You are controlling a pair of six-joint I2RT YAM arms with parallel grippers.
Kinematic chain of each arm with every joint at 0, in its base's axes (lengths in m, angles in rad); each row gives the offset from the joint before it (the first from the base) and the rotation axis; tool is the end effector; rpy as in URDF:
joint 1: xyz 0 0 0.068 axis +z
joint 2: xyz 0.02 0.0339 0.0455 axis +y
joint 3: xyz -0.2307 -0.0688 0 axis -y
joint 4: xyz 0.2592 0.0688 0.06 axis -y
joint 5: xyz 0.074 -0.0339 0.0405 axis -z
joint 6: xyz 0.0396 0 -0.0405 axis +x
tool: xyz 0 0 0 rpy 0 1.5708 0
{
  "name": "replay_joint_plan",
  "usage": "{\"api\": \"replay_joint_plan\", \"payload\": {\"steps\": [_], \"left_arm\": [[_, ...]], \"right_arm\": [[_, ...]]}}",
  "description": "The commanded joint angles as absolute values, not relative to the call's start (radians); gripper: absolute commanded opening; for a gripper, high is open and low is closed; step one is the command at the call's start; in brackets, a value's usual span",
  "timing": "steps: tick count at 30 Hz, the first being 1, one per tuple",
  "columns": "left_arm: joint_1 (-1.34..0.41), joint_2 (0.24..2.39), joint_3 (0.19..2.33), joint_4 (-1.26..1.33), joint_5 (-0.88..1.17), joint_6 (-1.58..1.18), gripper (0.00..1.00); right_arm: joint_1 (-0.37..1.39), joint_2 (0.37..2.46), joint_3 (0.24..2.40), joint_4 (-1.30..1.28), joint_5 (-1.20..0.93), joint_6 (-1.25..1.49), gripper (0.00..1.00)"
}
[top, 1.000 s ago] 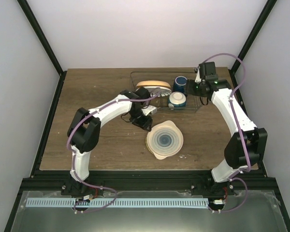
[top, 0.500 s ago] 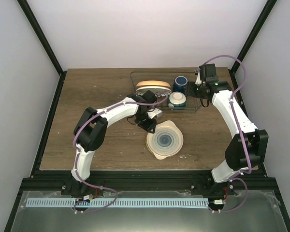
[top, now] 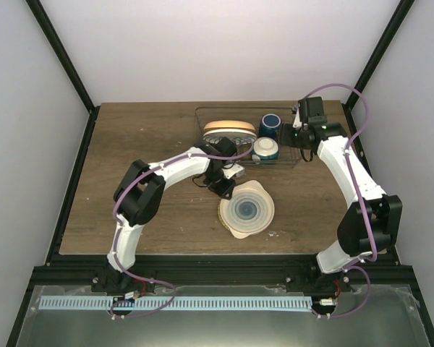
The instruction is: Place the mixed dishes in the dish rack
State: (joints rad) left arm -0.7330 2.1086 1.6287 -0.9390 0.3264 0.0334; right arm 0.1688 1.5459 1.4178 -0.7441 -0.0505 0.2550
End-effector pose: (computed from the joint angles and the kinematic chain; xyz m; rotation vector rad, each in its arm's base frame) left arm 0.2982 -0.2856 0.1350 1.1805 2.8257 -0.5535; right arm 0.3467 0.0611 0.2836 0.0833 2.4561 0.2489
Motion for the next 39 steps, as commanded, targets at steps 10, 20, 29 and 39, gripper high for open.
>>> {"api": "replay_joint_plan", "payload": {"steps": [10,20,29,39], "left_arm": [[-0.744,2.127,1.613,-0.909,0.381,0.027,0.0],[-0.662,2.039,1.54,-0.874,0.536,-0.039,0.0],[-0.527,1.921,1.514,-0.894,0.578,-0.041,0.0],[-0.516,1.863,1.534,-0.893,0.578,-0.087,0.0]], "right_arm": [[0.166,1.52,1.417,-0.767,-0.048,0.241,0.62],[0.16,1.484,1.306,-0.757,-0.261,0.289,0.64],[0.158,1.47,1.19,-0.747,-0.457,0.299,0.68],[0.158,1.477,1.1,-0.774,-0.677,0.279,0.71]]}}
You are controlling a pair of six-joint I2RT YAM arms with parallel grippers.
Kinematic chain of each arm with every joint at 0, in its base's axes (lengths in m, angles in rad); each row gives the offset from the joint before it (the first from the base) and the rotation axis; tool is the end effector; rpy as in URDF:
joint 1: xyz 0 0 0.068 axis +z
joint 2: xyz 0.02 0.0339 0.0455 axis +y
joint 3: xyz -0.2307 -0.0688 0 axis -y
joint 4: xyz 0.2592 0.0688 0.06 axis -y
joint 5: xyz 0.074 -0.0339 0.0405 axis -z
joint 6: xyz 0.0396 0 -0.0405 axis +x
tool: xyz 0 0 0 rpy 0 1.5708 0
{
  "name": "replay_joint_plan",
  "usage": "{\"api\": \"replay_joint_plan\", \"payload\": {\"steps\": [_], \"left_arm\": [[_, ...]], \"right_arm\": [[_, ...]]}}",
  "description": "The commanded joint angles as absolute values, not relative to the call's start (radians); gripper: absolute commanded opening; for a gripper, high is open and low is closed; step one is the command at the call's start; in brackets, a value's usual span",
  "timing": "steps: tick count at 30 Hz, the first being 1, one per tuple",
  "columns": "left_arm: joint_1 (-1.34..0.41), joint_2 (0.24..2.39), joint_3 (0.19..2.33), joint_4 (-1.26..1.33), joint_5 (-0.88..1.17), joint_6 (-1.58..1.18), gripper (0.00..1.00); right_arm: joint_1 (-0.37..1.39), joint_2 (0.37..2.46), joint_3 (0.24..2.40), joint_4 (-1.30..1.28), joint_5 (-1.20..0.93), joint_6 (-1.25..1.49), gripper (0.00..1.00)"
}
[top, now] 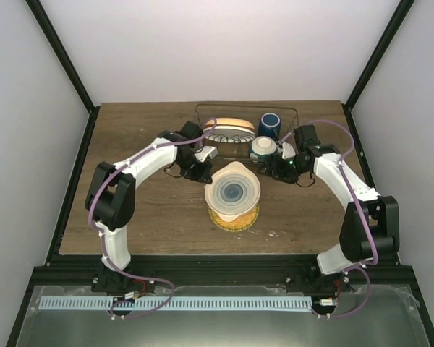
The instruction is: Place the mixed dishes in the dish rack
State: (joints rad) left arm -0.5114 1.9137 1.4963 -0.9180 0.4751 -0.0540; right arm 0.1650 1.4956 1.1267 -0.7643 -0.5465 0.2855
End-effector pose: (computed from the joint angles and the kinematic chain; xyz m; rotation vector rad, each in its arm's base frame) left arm 0.3263 -0.2039 0.1743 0.7509 2.8535 -0.7830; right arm 0.3041 0.0715 0.2084 -0.0054 2.7134 0.8743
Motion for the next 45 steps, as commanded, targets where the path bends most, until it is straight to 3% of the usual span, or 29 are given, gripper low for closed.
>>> {"api": "replay_joint_plan", "payload": {"steps": [1,14,18,21,24,26,27,30,34,40,45], "left_arm": [[-0.516,1.859,1.534,-0.893,0.576,-0.092,0.0],[-0.52,1.838,1.602,-0.867,0.583,-0.155,0.0],[-0.527,1.84,1.625,-0.865,0.587,-0.164,0.0],[-0.535,1.844,1.632,-0.859,0.592,-0.172,0.0],[-0.54,1.847,1.632,-0.855,0.593,-0.175,0.0],[-0.541,1.848,1.631,-0.854,0.59,-0.174,0.0],[-0.541,1.848,1.63,-0.856,0.586,-0.173,0.0],[-0.541,1.848,1.629,-0.866,0.569,-0.167,0.01],[-0.541,1.846,1.613,-0.888,0.547,-0.158,0.2],[-0.532,1.802,1.532,-0.947,0.46,-0.166,0.65],[-0.478,1.734,1.494,-1.017,0.395,-0.184,0.86]], "right_arm": [[0.159,1.478,1.093,-0.772,-0.698,0.278,0.72],[0.197,1.535,1.026,-0.697,-0.866,0.279,0.74],[0.232,1.576,1.042,-0.642,-0.885,0.299,0.7],[0.264,1.606,1.07,-0.612,-0.902,0.311,0.55],[0.28,1.629,1.104,-0.618,-0.91,0.305,0.23],[0.281,1.63,1.119,-0.627,-0.911,0.3,0.07],[0.281,1.626,1.125,-0.634,-0.904,0.296,0.02],[0.282,1.612,1.162,-0.678,-0.865,0.275,0.01],[0.281,1.6,1.23,-0.75,-0.819,0.236,0.01],[0.287,1.592,1.354,-0.893,-0.76,0.084,0.01],[0.331,1.599,1.469,-1.025,-0.577,-0.038,0.01]]}}
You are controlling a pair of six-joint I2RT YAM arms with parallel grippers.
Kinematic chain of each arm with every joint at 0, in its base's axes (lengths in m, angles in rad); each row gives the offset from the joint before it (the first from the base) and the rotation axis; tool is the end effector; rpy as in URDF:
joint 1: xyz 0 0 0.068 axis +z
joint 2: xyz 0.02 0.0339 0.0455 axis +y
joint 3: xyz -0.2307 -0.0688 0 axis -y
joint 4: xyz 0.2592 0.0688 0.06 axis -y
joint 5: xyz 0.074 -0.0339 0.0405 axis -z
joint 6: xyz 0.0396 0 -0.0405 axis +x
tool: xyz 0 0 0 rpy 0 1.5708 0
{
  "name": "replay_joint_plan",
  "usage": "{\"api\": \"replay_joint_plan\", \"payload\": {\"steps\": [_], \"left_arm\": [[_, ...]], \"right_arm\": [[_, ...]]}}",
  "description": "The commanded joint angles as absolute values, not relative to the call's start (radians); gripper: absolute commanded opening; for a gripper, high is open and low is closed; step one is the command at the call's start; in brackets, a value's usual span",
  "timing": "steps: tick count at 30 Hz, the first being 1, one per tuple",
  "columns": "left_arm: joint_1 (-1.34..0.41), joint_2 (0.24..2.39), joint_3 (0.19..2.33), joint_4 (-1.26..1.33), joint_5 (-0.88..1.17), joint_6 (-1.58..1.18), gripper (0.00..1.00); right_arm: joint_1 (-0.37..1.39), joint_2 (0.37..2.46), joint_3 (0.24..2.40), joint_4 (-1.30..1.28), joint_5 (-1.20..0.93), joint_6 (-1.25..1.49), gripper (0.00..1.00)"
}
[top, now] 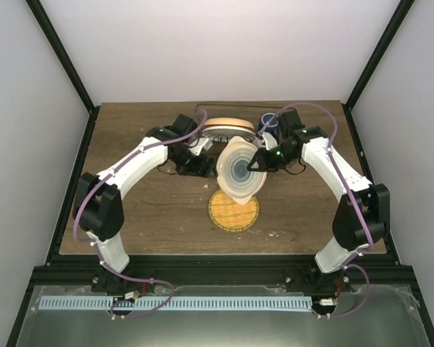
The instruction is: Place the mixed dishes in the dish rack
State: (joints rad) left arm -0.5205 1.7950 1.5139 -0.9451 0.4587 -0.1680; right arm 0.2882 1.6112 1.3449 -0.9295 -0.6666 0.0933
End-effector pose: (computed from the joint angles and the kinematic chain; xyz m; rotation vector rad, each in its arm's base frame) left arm 0.3157 -0.2012 0.2211 0.6173 2.8021 -0.7984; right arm 0.3130 0.1183 0.2359 -0.4433 2.6951 1.0245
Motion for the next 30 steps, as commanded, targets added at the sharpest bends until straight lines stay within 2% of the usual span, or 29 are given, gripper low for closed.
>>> {"api": "replay_joint_plan", "payload": {"steps": [1,4,8,15,21,30], "left_arm": [[-0.47,1.72,1.5,-1.035,0.37,-0.187,0.9],[-0.451,1.689,1.527,-1.085,0.265,-0.205,0.99],[-0.402,1.688,1.587,-1.118,0.155,-0.252,1.0],[-0.317,1.672,1.578,-1.04,0.137,-0.273,1.0],[-0.29,1.678,1.545,-1.017,0.118,-0.269,1.0],[-0.189,1.665,1.478,-0.884,0.177,-0.335,1.0]], "right_arm": [[0.342,1.592,1.482,-1.027,-0.547,-0.056,0.01],[0.401,1.554,1.513,-1.006,-0.439,-0.121,0.01],[0.494,1.501,1.523,-0.924,-0.234,-0.192,0.01],[0.661,1.44,1.575,-0.77,0.105,-0.391,0.01],[0.778,1.414,1.525,-0.562,0.396,-0.657,0.01],[0.804,1.431,1.369,-0.306,0.521,-0.899,0.01]]}}
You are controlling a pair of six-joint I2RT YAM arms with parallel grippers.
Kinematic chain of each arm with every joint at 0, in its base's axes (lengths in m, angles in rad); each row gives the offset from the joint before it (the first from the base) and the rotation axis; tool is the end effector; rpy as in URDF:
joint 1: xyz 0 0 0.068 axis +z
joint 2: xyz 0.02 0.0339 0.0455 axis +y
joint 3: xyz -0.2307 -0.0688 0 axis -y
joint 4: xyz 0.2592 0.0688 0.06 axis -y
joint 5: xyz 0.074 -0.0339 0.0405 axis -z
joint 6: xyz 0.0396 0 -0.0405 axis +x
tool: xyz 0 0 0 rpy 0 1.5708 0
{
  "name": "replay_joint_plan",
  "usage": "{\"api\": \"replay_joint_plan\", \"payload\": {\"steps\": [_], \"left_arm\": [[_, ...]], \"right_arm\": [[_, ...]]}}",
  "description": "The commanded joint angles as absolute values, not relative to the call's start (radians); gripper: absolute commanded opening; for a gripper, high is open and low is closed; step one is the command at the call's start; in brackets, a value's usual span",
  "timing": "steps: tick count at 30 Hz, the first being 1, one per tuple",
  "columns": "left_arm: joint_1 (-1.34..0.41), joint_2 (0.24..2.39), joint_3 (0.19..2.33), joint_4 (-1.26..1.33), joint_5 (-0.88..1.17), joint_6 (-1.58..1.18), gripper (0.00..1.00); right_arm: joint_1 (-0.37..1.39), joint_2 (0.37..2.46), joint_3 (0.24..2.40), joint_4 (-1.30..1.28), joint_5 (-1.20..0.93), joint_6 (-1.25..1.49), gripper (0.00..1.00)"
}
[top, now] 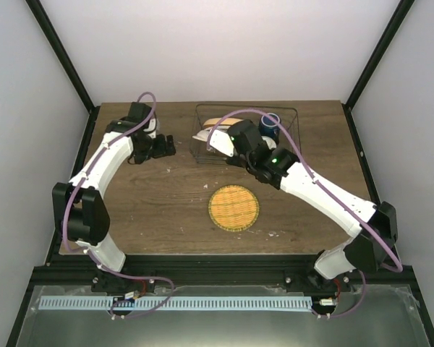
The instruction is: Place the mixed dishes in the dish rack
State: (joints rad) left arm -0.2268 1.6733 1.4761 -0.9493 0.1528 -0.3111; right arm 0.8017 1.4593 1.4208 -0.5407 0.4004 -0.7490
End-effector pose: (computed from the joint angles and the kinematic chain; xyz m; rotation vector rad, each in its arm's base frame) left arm 0.3456 -0.0859 0.2479 -0.0706 2.7500 -0.3604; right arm 0.2532 0.2394 0.3323 -1.3127 1.6704 -0.3983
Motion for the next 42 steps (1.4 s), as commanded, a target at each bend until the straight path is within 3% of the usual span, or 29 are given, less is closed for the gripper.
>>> {"api": "replay_joint_plan", "payload": {"steps": [1,14,42], "left_arm": [[-0.183,1.669,1.484,-0.884,0.176,-0.331,1.0],[-0.166,1.687,1.479,-0.874,0.181,-0.3,1.0],[-0.135,1.748,1.51,-0.88,0.207,-0.275,1.0]], "right_arm": [[0.804,1.436,1.351,-0.283,0.524,-0.915,0.01],[0.802,1.505,1.21,0.022,0.574,-1.129,0.01],[0.701,1.665,1.291,-0.005,0.471,-1.052,0.01]]}}
